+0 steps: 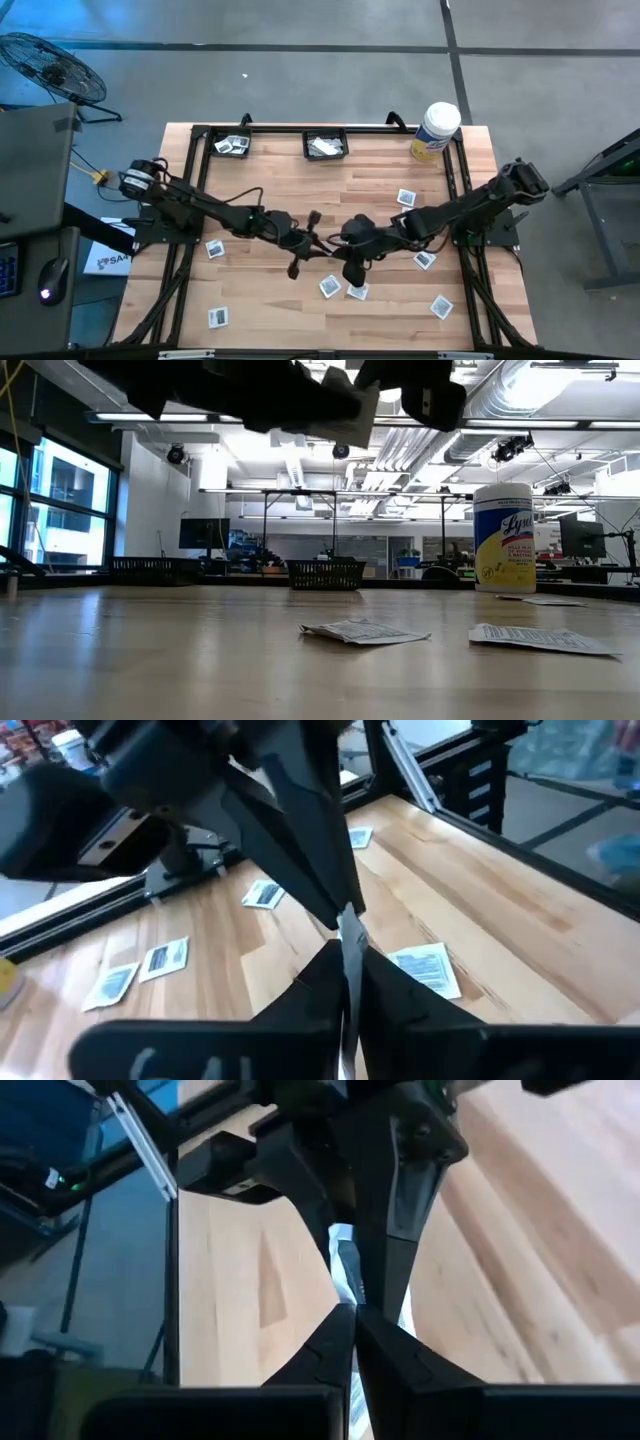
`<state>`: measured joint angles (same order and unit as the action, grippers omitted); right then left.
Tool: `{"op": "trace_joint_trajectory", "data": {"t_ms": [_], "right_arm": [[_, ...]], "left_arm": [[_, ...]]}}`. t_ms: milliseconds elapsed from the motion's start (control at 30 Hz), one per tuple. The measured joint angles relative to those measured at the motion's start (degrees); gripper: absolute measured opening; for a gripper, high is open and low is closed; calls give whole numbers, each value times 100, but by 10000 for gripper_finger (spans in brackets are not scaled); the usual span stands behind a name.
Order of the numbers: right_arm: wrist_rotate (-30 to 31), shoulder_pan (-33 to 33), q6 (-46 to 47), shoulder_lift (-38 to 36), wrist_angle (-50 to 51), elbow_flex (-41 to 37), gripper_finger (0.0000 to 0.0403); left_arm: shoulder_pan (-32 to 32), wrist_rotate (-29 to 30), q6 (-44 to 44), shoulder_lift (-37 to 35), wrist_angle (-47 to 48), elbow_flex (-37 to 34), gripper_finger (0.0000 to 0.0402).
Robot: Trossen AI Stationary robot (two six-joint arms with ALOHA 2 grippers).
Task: Pick & Place First Aid Supplies
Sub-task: Put the gray towelette pack into the left black bin
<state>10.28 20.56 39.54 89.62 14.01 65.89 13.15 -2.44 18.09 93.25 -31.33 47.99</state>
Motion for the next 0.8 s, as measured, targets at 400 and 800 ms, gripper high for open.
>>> {"op": "trace_joint_trajectory", "data": {"t_ms": [400, 800], "right_arm": [[1718, 759, -749, -512, -109, 2, 118], [2779, 1462, -140, -597, 72, -163, 176]], "left_arm": [[-2, 465, 27, -1546, 2656, -9, 4], [-1225, 1803, -1166, -4078, 5647, -4, 3]]}}
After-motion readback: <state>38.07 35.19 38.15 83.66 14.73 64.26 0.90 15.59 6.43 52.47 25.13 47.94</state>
